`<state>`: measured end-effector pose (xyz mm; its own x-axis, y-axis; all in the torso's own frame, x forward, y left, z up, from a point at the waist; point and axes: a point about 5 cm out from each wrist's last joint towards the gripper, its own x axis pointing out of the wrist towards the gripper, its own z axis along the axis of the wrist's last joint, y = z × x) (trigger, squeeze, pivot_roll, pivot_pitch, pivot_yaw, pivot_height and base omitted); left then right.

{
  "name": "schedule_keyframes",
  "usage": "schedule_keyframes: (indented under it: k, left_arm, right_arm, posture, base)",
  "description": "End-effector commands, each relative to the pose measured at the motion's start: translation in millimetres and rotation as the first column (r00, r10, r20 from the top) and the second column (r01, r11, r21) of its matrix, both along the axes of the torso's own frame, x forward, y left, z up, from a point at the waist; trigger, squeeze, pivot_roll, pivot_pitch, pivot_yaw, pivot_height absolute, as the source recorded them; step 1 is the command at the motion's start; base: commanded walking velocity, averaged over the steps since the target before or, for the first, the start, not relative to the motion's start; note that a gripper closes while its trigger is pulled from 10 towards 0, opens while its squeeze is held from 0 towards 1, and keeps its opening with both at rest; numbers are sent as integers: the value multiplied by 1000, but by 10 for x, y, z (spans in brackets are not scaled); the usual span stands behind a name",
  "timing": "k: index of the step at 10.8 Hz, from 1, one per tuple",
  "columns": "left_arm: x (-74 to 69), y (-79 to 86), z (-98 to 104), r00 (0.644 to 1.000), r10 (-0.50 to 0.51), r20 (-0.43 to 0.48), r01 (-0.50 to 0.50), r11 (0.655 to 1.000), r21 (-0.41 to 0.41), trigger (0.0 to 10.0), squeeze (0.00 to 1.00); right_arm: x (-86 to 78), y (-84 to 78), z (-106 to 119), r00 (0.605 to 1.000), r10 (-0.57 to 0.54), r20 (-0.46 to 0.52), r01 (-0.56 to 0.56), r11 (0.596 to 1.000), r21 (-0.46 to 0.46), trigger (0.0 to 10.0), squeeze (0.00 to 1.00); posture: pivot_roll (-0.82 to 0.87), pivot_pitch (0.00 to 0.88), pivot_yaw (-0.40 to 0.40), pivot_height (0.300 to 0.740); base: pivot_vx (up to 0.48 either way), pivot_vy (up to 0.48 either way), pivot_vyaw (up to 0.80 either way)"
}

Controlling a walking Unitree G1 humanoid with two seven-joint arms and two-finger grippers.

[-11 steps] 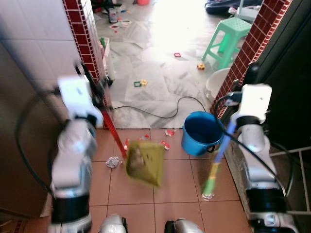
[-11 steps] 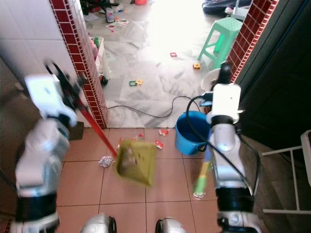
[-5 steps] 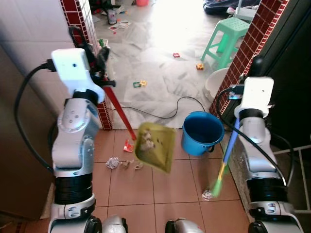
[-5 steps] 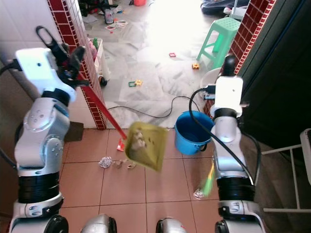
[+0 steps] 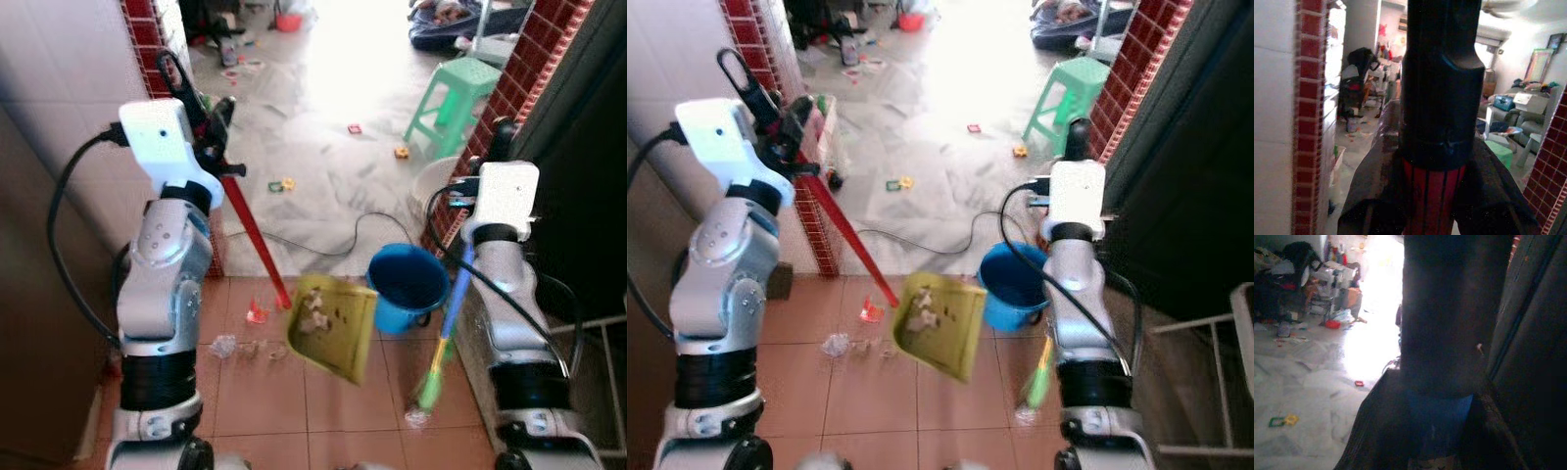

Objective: Sweep floor

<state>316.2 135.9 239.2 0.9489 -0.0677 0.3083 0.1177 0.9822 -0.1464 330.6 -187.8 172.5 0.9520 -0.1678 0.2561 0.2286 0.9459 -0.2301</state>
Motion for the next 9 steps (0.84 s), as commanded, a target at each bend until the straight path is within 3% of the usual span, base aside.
schedule_keyframes:
  k: [1, 9]
  left_arm:
    - [-30, -98, 186, 995, -36, 93, 37, 999, -14, 10000, 0]
    - [-48, -138, 305, 989, -41, 142, 48, 998, -46, 10000, 0]
  right_arm:
    - [14, -66, 90, 999, -14, 35, 15, 1000, -20, 10000, 0]
    - [37, -38, 46, 1000, -1, 23, 2, 1000, -19, 10000, 0]
  posture:
    - [10, 0, -26, 740]
    - [17, 0, -29, 740]
  base:
    - [480, 0, -425]
    - [480, 0, 0]
